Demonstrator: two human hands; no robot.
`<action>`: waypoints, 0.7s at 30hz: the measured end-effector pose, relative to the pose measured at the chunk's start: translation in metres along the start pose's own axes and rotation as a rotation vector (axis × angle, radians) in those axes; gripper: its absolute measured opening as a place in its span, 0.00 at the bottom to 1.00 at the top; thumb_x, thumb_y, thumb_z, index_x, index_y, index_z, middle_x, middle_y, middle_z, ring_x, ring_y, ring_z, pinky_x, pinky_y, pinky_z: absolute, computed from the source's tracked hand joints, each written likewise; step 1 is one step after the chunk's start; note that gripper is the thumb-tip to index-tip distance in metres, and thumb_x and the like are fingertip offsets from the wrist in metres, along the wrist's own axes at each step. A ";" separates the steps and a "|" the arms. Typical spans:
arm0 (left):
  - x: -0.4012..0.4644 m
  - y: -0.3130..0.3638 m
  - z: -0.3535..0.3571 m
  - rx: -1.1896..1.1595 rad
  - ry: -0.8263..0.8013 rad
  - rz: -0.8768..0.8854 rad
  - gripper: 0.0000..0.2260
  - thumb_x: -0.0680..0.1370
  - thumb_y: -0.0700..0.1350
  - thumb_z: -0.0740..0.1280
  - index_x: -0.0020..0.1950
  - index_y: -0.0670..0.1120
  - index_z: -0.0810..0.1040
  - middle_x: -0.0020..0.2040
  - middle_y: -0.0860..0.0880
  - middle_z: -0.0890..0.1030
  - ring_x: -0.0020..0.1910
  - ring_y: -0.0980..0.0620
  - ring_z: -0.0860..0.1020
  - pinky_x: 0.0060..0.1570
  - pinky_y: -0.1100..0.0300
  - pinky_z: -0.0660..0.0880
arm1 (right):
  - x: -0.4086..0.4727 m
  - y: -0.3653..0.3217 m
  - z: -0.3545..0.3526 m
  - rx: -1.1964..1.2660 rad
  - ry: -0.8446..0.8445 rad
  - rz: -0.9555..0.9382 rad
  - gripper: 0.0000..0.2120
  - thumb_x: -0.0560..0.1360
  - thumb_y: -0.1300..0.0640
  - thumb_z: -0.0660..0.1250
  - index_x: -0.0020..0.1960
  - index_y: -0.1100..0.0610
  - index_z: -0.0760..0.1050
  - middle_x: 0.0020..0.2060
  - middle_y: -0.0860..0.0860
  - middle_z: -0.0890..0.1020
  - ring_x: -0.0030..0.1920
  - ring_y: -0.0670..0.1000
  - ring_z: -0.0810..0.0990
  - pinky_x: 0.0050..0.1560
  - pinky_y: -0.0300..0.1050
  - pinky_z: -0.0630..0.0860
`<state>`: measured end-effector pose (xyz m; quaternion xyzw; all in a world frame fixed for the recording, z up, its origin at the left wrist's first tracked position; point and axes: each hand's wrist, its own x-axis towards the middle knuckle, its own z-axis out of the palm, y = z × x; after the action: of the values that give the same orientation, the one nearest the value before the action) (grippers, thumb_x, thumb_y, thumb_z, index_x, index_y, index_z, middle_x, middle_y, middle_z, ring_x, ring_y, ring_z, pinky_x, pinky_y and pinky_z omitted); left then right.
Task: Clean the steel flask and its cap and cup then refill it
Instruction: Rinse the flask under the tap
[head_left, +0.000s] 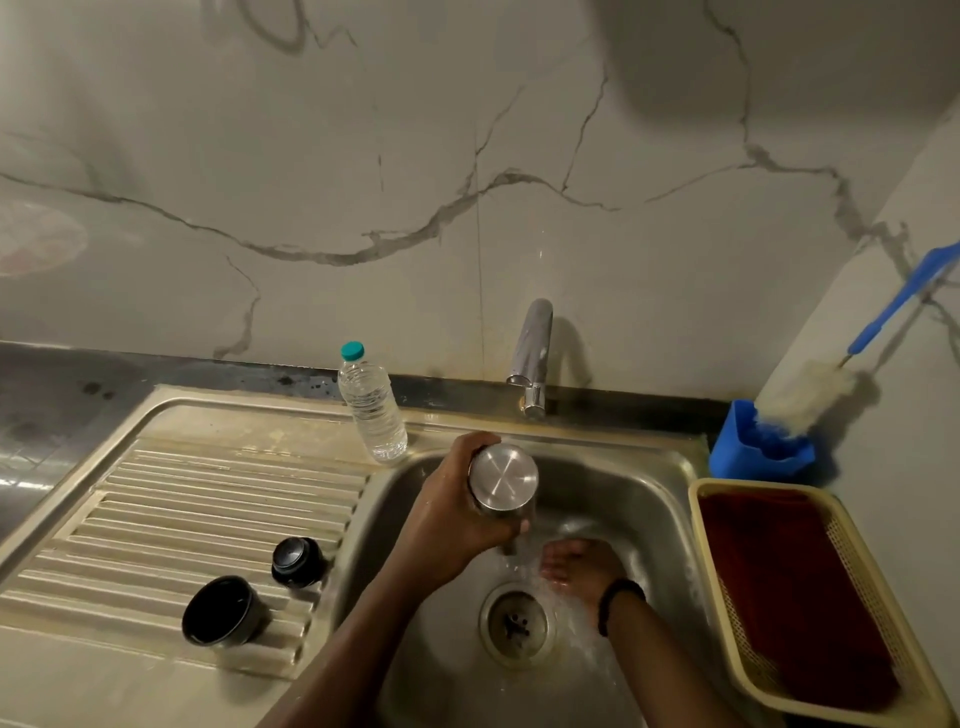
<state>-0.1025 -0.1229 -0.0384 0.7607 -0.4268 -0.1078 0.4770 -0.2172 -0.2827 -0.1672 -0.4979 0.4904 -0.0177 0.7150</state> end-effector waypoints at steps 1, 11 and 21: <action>0.000 -0.001 0.001 -0.004 0.014 -0.009 0.34 0.64 0.48 0.82 0.65 0.56 0.68 0.58 0.59 0.78 0.59 0.61 0.77 0.56 0.68 0.73 | 0.001 -0.003 0.000 -0.067 0.022 -0.036 0.10 0.77 0.73 0.60 0.44 0.67 0.79 0.36 0.61 0.81 0.36 0.57 0.79 0.37 0.46 0.77; -0.004 -0.012 0.004 -0.041 0.069 -0.017 0.32 0.65 0.50 0.82 0.64 0.54 0.71 0.57 0.58 0.78 0.59 0.59 0.77 0.56 0.65 0.76 | -0.044 -0.038 0.027 -0.521 -0.282 -0.492 0.31 0.67 0.56 0.79 0.65 0.44 0.70 0.57 0.38 0.77 0.58 0.38 0.75 0.53 0.33 0.74; -0.017 -0.034 -0.008 -0.214 0.123 -0.218 0.37 0.65 0.49 0.83 0.69 0.57 0.70 0.62 0.55 0.81 0.61 0.56 0.80 0.60 0.51 0.79 | -0.061 -0.058 0.059 -0.521 -0.205 -0.664 0.29 0.60 0.45 0.78 0.59 0.43 0.76 0.52 0.43 0.83 0.53 0.42 0.81 0.56 0.46 0.80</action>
<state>-0.0897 -0.0990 -0.0665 0.7525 -0.2979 -0.1568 0.5661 -0.1789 -0.2399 -0.0818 -0.7918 0.2181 -0.0726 0.5659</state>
